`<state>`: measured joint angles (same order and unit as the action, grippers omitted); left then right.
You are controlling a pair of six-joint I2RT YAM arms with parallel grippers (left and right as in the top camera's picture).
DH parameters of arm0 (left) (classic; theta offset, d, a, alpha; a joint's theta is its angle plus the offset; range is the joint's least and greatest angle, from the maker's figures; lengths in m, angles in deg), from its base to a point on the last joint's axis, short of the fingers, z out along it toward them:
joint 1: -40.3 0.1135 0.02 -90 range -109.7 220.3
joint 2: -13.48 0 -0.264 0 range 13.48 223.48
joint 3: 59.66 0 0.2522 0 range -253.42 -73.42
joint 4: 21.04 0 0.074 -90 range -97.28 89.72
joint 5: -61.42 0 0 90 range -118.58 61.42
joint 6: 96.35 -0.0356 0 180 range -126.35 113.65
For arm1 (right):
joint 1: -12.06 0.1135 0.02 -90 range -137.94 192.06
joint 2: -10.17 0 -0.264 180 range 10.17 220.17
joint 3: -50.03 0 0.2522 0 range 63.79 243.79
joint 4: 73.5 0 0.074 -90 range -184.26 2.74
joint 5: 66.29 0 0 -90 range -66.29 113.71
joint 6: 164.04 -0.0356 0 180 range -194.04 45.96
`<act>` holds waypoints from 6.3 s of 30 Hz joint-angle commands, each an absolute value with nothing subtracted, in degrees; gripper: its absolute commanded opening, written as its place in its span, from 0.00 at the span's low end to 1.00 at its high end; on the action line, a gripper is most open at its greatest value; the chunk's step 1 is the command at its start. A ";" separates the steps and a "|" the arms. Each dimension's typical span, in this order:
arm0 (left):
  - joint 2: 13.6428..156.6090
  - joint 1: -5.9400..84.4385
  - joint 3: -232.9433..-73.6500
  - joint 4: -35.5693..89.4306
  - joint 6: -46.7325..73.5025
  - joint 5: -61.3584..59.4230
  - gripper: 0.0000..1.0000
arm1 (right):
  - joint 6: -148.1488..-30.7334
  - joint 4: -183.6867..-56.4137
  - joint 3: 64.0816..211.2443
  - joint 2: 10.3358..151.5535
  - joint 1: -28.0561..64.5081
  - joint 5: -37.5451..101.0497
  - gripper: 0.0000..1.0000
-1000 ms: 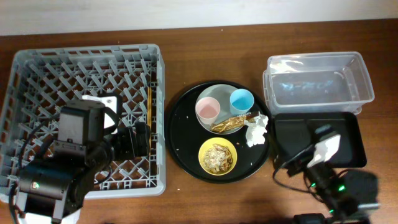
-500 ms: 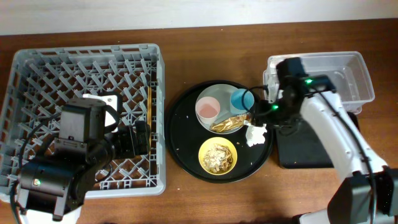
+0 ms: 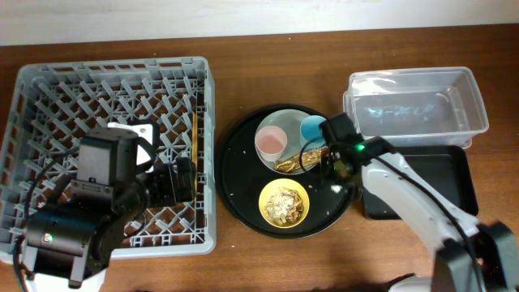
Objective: Sort waste into correct bins and load items into the dishwasher rack
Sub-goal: 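Grasp the white tissue with the right gripper and drop it in the clear bin, then reach the right gripper to the gold wrapper and grasp it, then carry the gold wrapper into the clear plastic bin and release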
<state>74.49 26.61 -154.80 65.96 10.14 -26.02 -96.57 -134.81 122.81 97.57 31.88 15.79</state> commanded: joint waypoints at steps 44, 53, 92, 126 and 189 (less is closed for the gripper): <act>74.25 26.71 -155.22 65.91 10.05 -26.45 0.99 | -118.07 -98.53 101.28 92.21 31.72 21.34 0.56; 74.27 26.71 -155.22 65.91 10.05 -26.45 0.99 | -117.86 -89.26 101.28 97.68 31.94 16.97 0.40; 74.25 26.71 -155.22 65.91 10.05 -26.45 0.99 | -114.31 -83.47 101.35 101.30 31.88 17.29 0.68; 74.25 26.71 -155.22 65.91 10.05 -26.47 0.99 | -112.02 -108.56 101.33 95.03 31.98 26.32 0.41; 76.94 26.71 -154.78 66.35 11.47 -29.05 0.99 | -74.03 -149.37 131.14 81.83 6.11 58.14 0.86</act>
